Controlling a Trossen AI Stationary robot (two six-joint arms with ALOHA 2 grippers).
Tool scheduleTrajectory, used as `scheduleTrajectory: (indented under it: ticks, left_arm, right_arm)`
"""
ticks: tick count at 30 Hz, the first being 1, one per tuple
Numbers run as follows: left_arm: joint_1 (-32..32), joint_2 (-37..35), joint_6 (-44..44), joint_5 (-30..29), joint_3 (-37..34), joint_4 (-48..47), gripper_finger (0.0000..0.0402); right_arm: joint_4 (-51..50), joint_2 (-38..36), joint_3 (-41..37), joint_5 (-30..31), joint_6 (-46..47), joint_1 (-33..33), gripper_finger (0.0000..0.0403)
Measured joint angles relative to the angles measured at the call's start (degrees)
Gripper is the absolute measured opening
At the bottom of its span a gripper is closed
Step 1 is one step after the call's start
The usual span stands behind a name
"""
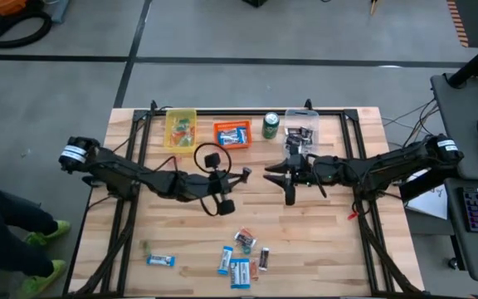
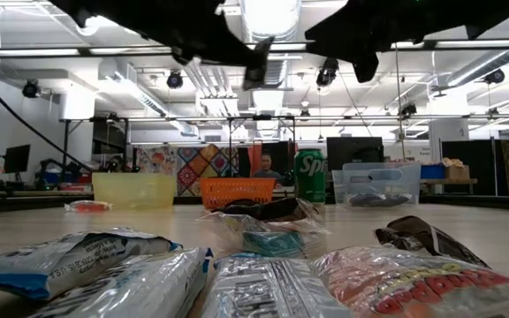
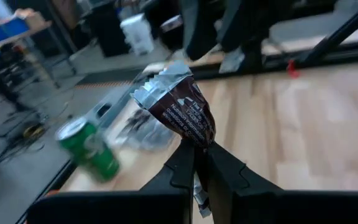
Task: Organize candy in baskets
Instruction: Put the brown chocolate into the transparent bin
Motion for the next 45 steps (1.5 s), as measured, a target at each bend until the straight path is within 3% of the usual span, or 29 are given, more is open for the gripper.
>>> scheduleTrajectory:
  ticks: [7,16,28,35,45]
  left_arm:
    - [0.0,5.0,3.5,1.0,0.0,10.2,0.0002]
    - [0.3,10.4,3.5,0.6,4.8,11.7,0.0002]
    - [0.3,15.6,4.5,-3.4,12.1,8.7,0.0002]
    - [0.3,15.6,4.1,-3.4,12.1,8.8,0.0002]
    - [0.3,15.6,3.4,-3.3,12.1,8.8,0.0037]
  right_arm:
    - [0.3,0.0,-0.3,4.9,2.3,1.6,0.0145]
    - [0.5,0.0,-0.4,5.0,5.6,2.0,0.0206]
    - [0.3,0.0,-0.4,4.4,4.9,2.0,0.0204]
    - [0.3,0.0,-0.4,4.4,4.1,2.0,0.0162]
    - [0.3,0.0,-0.4,4.4,3.0,2.0,0.0030]
